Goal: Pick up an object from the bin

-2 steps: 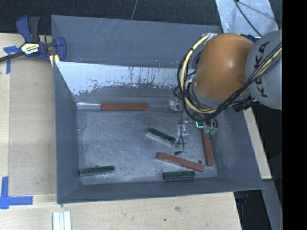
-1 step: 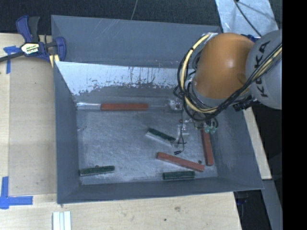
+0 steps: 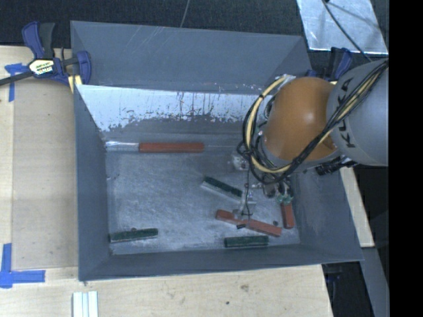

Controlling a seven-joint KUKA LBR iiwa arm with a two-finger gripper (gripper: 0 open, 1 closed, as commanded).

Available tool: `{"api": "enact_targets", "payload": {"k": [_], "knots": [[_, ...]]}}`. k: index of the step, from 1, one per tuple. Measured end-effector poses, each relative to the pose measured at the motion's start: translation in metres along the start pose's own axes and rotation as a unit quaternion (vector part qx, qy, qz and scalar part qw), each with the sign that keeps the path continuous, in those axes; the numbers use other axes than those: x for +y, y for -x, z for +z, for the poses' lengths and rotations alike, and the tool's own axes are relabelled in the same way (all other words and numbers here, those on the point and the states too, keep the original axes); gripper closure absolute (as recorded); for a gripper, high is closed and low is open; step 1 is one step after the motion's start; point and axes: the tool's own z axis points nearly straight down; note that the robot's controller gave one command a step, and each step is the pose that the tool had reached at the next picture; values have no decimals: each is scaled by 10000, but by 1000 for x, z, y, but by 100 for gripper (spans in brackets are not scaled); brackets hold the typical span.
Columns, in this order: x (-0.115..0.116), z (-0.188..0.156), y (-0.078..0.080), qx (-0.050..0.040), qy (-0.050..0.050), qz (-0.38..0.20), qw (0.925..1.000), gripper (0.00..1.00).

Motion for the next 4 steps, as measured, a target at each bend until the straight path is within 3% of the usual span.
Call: {"api": "enact_targets", "payload": {"k": [1,2,3,4], "knots": [[-11,57,-16,0,-1,546,9985,100],[-11,57,-16,0,0,546,9985,100],[9,57,-18,-6,-32,-123,9999,100],[44,57,-28,-11,5,-1495,9888,100]]}}
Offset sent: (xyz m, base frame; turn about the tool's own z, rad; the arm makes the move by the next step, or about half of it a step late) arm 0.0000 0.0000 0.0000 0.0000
